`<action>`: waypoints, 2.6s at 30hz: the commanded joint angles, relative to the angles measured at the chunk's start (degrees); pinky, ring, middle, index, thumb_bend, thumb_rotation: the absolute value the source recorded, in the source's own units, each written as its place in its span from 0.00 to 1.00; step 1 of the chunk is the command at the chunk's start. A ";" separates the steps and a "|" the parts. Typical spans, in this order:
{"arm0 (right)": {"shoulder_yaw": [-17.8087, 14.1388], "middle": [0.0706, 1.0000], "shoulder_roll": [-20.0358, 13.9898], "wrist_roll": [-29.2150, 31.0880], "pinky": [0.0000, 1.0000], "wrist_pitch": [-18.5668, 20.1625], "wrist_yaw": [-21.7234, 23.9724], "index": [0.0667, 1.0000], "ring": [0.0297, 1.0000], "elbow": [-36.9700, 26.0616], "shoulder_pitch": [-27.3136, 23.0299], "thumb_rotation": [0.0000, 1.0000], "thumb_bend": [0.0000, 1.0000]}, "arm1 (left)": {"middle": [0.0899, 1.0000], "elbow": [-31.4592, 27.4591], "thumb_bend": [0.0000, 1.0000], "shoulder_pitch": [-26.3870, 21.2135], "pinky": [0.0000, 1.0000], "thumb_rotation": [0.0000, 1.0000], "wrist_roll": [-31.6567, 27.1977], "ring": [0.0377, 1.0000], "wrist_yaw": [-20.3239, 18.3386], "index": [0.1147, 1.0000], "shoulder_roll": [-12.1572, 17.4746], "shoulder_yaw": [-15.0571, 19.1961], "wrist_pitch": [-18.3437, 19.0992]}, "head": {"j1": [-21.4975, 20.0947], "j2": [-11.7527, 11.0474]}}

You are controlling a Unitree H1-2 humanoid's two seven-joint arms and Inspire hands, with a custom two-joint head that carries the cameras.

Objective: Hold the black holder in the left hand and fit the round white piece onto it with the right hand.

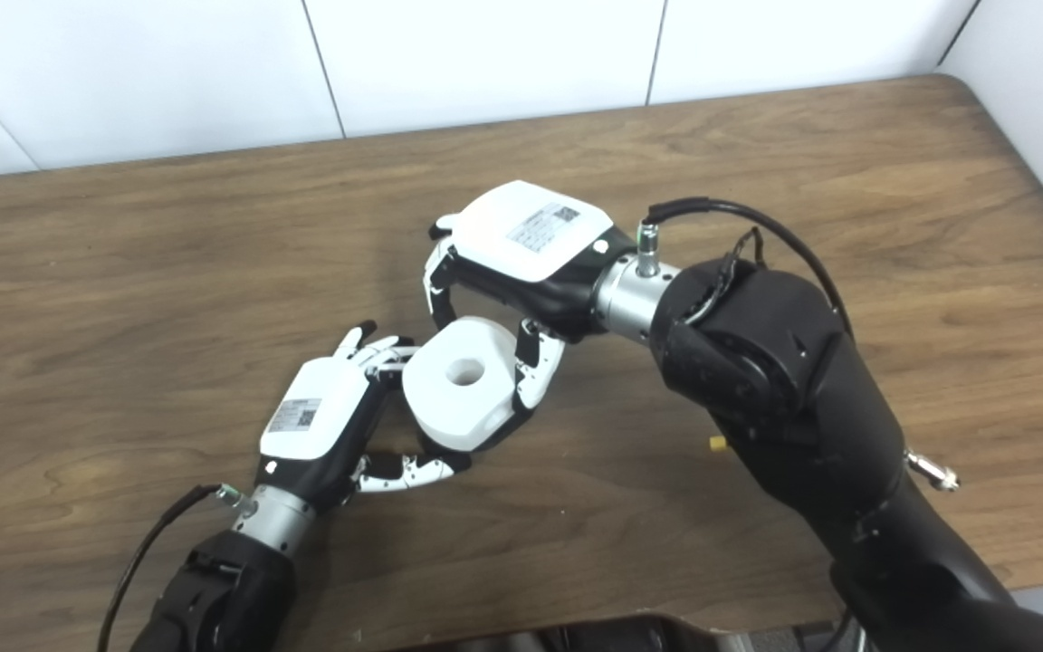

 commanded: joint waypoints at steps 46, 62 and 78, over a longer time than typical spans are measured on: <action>-2.41 0.77 0.33 -2.59 0.85 -5.38 -0.96 0.59 0.91 0.07 0.27 0.24 0.96 | 0.76 -0.55 0.52 0.01 1.00 0.05 1.16 0.86 -0.55 0.42 -0.37 -0.05 0.04 | 0.46 -0.07; -2.79 0.86 -0.02 -2.06 0.88 -3.26 2.28 0.70 0.94 -0.43 -0.64 0.34 1.00 | 0.76 -0.06 0.52 0.08 1.00 0.05 1.67 0.86 -0.25 0.42 -0.65 -0.20 0.27 | 0.98 -0.88; -4.28 1.00 -1.70 -1.57 1.00 3.32 13.95 0.95 1.00 -2.73 -5.01 0.48 1.00 | 0.76 1.25 0.52 0.07 1.00 0.05 0.86 0.86 0.61 0.42 -0.11 0.11 -0.87 | 0.62 -2.23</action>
